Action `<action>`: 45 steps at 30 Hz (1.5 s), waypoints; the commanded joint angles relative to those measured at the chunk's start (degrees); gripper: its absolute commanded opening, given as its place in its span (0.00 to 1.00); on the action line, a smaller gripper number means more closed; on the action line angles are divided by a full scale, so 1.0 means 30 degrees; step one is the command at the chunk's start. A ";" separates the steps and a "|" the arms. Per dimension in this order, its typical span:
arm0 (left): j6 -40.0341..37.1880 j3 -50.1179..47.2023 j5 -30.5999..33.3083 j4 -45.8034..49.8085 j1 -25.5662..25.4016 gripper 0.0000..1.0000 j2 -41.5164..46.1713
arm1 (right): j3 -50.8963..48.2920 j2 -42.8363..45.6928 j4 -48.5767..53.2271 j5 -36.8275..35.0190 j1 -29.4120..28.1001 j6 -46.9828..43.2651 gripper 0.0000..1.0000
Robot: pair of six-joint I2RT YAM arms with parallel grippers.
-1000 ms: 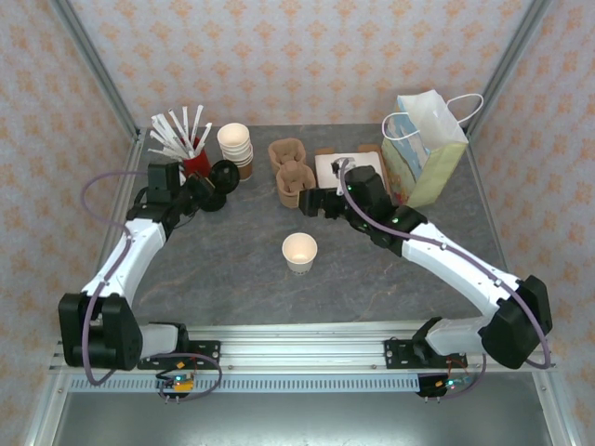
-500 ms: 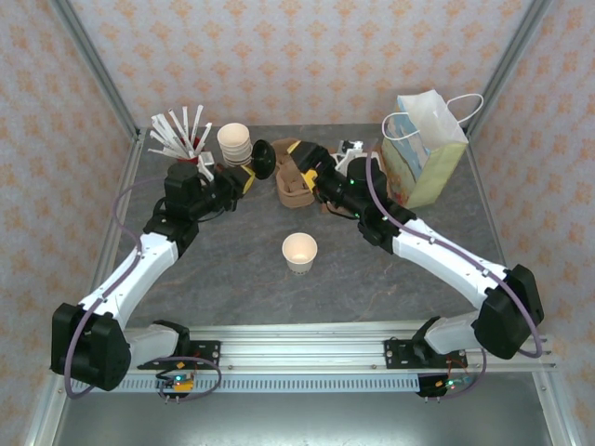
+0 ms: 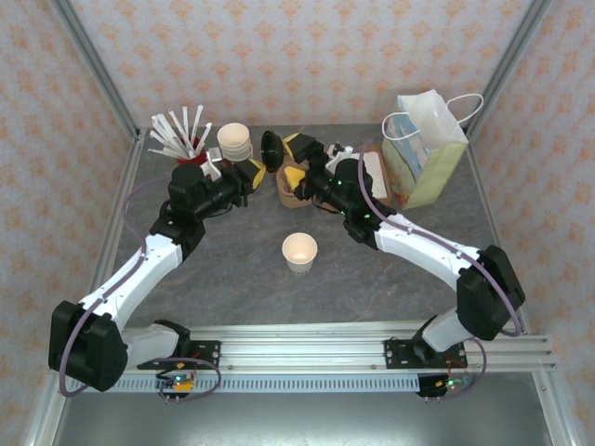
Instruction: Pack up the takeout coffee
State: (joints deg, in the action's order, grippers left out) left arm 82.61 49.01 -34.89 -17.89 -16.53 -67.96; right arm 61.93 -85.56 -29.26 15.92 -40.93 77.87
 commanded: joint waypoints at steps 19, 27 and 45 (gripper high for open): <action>-0.0205 0.0189 0.0235 -0.0549 -0.0329 0.00 0.0287 | 0.0860 -0.0327 -0.2550 0.1513 -0.0398 0.0733 0.92; -0.0227 0.0129 0.0264 -0.0601 -0.0406 0.00 0.0243 | 0.0874 -0.0458 -0.3101 0.1466 -0.0537 0.1155 0.84; -0.1295 0.0154 0.0958 0.1363 -0.0461 0.09 0.0643 | -0.0379 0.0347 -0.2251 -0.0208 -0.0468 0.0079 0.65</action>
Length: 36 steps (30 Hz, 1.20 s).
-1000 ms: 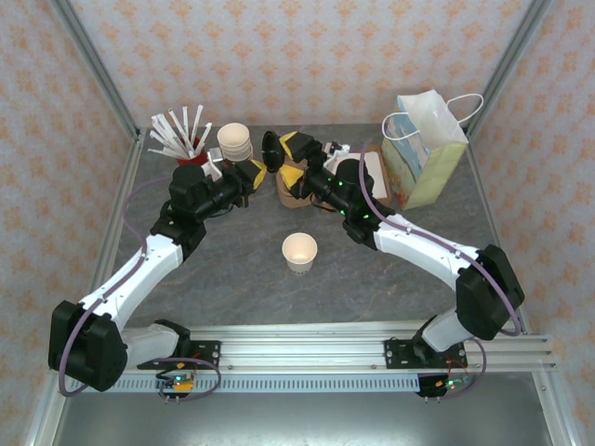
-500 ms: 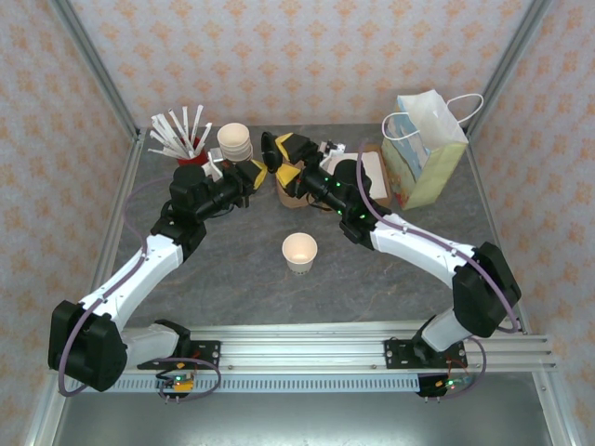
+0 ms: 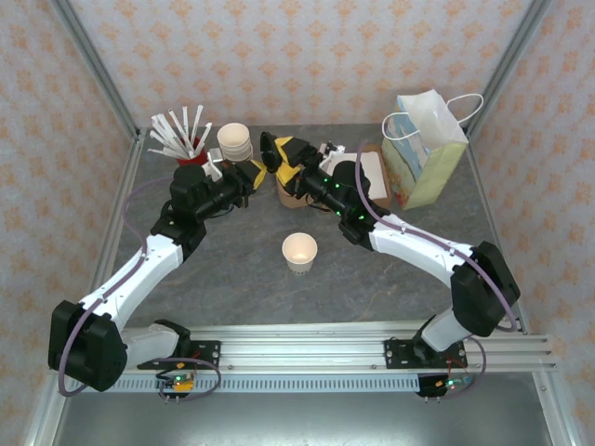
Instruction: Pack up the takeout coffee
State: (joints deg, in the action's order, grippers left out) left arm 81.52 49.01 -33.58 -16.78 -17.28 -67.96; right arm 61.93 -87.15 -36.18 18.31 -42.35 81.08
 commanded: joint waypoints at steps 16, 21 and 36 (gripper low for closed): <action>-1.4595 0.3979 0.6315 1.4960 -0.0129 0.63 0.1927 | -0.2963 0.6890 1.6519 -0.6774 -0.3228 -2.5737 0.61; -1.6174 0.3735 0.8260 1.5528 -0.0121 0.67 0.2235 | -0.3599 0.6030 1.6196 -0.8378 -0.4841 -2.8180 0.61; -1.6808 0.2815 0.7496 1.5267 -0.0100 0.71 0.2644 | -0.5416 0.4039 1.2473 -0.9193 -0.5601 -2.8304 0.59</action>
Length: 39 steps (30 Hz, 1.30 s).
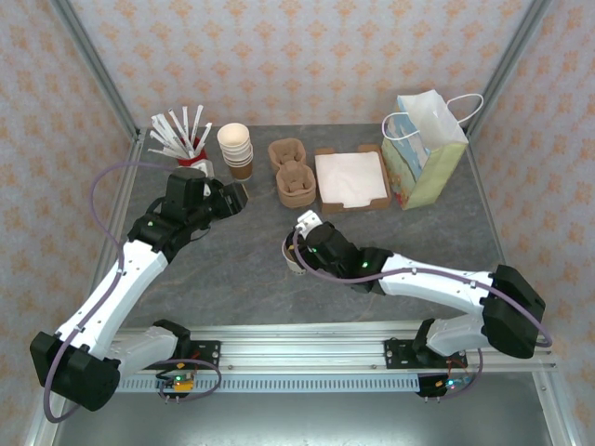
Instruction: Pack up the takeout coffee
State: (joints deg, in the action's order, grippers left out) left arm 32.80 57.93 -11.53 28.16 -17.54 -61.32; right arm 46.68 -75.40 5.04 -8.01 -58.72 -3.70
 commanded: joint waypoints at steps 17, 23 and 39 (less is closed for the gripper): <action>-0.0479 -0.0426 -0.0164 0.0006 -0.0001 0.72 0.0228 | -0.2164 0.0756 -0.3409 -0.0372 -0.0332 0.0619 0.59; -0.0473 -0.0472 -0.0200 0.0019 -0.0009 0.72 0.0253 | -0.2680 0.0837 -0.3583 -0.0435 -0.0323 0.0729 0.59; -0.0327 -0.0640 -0.0252 -0.0100 -0.0014 0.72 0.0313 | -0.3325 0.1634 -0.2932 -0.0777 -0.0579 0.1056 0.61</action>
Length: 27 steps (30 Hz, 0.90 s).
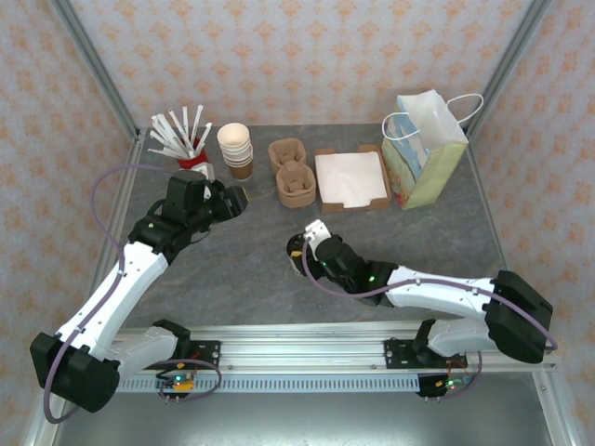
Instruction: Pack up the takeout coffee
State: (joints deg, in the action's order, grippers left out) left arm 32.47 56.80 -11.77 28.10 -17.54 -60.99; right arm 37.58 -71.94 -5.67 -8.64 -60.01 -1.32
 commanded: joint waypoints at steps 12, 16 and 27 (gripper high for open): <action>-0.0174 -0.0403 -0.0182 -0.0180 -0.0016 0.72 0.0156 | -0.1251 0.0045 0.0515 -0.1011 -0.0183 0.1084 0.63; -0.0042 -0.0429 -0.0226 -0.0356 -0.0014 0.72 0.0007 | -0.1428 -0.0182 0.0706 -0.1414 -0.0407 0.1345 0.63; 0.0175 -0.0561 -0.0548 -0.0697 -0.0027 0.72 -0.0382 | -0.0959 -0.0928 0.2899 -0.2501 -0.1112 0.2589 0.62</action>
State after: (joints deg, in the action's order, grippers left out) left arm 32.91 55.68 -13.06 27.62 -17.54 -61.91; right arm 35.66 -72.25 -7.22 -15.07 -62.59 4.01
